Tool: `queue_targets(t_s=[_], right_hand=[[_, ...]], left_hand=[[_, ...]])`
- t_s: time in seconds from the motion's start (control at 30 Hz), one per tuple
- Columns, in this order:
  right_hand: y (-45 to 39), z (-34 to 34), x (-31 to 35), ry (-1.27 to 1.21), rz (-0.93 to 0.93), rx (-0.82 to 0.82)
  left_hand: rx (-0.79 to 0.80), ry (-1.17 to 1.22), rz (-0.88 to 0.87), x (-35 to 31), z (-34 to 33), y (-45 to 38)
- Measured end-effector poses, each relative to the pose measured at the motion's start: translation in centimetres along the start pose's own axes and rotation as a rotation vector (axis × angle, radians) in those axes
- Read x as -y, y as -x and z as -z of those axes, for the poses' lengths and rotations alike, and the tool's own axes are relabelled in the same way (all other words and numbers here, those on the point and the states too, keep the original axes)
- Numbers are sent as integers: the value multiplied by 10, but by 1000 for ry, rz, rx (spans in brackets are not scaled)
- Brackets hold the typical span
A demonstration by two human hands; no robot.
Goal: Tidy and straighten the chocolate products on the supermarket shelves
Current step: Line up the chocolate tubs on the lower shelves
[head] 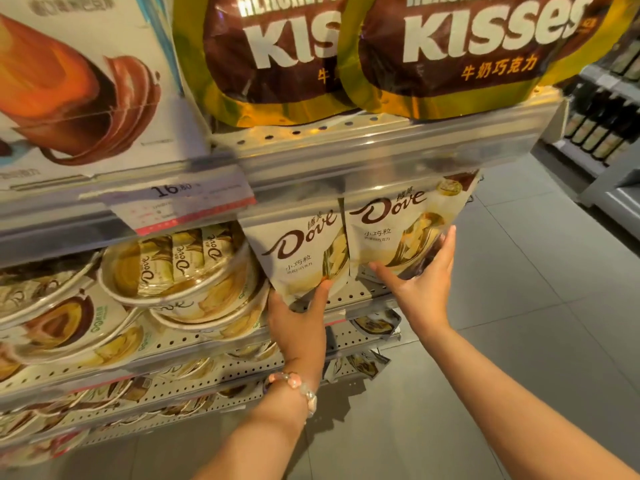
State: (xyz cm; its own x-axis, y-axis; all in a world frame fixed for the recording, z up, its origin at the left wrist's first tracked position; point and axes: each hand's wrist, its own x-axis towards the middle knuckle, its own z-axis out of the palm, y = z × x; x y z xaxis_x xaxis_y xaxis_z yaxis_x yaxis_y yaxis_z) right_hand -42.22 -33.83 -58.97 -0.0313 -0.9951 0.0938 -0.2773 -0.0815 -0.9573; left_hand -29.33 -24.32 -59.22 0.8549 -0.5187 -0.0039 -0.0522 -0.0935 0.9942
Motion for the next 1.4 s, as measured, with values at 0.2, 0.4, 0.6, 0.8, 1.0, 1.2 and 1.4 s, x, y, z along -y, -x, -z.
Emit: queue_targets(t_s=[0.2, 0.4, 0.6, 0.8, 1.0, 1.2, 1.4], right_hand=[[1, 5, -1, 57, 65, 5], [0, 7, -17, 35, 134, 1], [10, 5, -49, -72, 321, -118], [40, -5, -104, -42, 641, -250], [40, -32, -191, -58, 636, -236], [38, -58, -252, -145, 513, -148], [23, -71, -264, -320, 325, -17]], left_hand=[[78, 0, -15, 0, 9, 0], [120, 21, -171, 0, 18, 8], [83, 4, -345, 24, 29, 20], [20, -104, -767, 64, 41, 12], [53, -45, -814, 148, 41, 0], [28, -80, -772, 219, 26, -7], [105, -9, -510, 247, -1, -20]])
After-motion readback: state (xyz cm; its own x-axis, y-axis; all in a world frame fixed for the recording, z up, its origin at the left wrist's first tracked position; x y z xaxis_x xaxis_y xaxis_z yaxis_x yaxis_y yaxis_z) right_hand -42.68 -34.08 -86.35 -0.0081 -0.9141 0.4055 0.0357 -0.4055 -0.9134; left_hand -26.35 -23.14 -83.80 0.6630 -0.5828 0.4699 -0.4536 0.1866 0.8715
